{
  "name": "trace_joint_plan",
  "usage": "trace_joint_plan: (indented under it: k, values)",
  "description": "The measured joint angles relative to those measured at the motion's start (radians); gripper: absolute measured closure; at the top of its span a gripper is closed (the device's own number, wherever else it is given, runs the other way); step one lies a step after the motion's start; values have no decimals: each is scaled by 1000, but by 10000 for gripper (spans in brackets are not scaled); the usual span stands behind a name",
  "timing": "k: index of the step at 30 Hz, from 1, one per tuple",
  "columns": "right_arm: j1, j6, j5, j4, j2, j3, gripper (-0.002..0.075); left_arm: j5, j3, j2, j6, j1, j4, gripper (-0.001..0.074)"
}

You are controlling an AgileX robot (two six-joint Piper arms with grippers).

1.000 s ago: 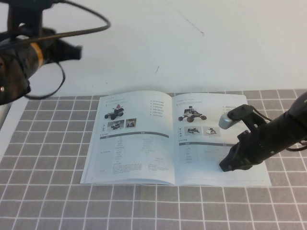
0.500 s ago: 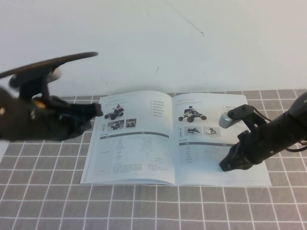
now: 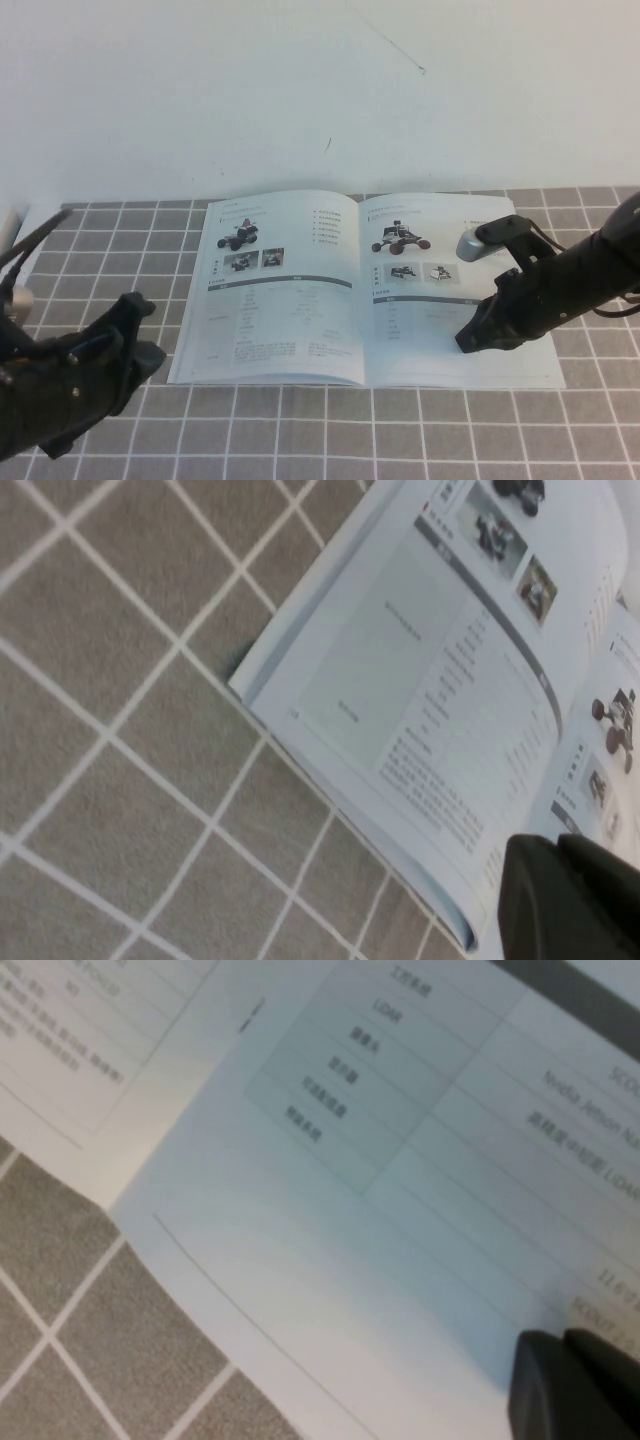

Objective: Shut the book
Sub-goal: 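Close the open booklet and leave it lying on the table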

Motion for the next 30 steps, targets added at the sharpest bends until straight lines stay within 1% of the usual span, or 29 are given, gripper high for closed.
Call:
trace_joint_plan:
  k: [4,7,10,12,14,17,19,22,24,27,28,30]
  values:
    - [0,2,-9,16,0,0,729,29,0,17,69,0,-96,737]
    - [0,2,-11,33,0,0,729,60,0,59,182,0,-224,737]
    - [0,2,-15,50,0,0,729,121,0,122,368,0,-384,737]
    - [0,2,-15,59,0,0,729,177,-2,182,540,0,-499,736]
    - [0,2,-15,59,0,0,729,231,-15,241,641,0,-542,734]
    - [0,2,-15,63,2,0,729,316,-47,333,716,0,-562,702]
    - [0,2,-15,63,2,0,729,364,-82,384,762,0,-566,650]
    - [0,2,-15,63,2,0,729,401,-134,421,832,0,-568,554]
    - [0,2,-15,63,2,0,729,419,-167,428,909,0,-569,518]
    - [0,14,-15,63,-1,0,729,434,-224,430,1032,0,-569,517]
    - [-2,23,-15,63,-9,0,729,434,-242,430,1050,0,-569,527]
    - [-14,36,-15,65,-33,0,725,408,-295,430,1069,0,-569,581]
